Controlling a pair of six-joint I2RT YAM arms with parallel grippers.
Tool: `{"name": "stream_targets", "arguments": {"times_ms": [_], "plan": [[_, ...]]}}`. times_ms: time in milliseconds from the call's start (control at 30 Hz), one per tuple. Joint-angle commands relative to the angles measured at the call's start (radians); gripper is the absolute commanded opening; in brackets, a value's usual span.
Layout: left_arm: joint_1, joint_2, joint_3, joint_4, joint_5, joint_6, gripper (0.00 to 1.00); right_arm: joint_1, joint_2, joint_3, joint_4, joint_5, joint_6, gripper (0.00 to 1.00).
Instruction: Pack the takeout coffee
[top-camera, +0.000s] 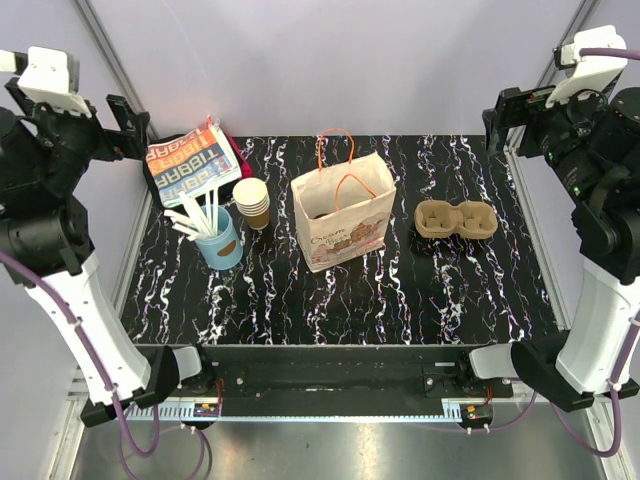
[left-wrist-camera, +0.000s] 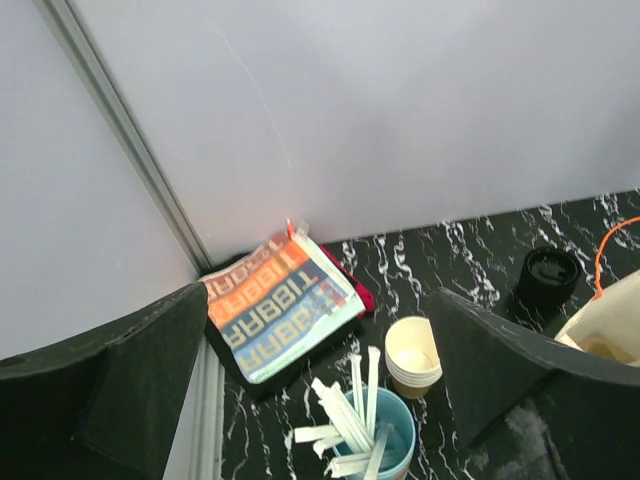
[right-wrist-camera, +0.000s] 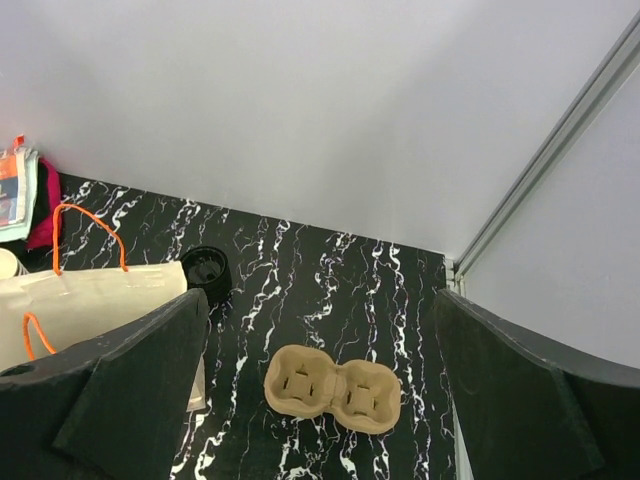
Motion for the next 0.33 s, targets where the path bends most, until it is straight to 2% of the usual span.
{"name": "stream_targets", "arguments": {"times_ms": [0,300], "plan": [[0.005,-0.002,0.090,-0.058,-0.030,-0.008,0.99,-0.004,0.009,0.011,-0.008,-0.006,0.008,1.00],[0.005,-0.002,0.124,-0.070,-0.045,-0.028,0.99,-0.004,0.009,-0.012,-0.005,0.002,0.004,1.00]]}}
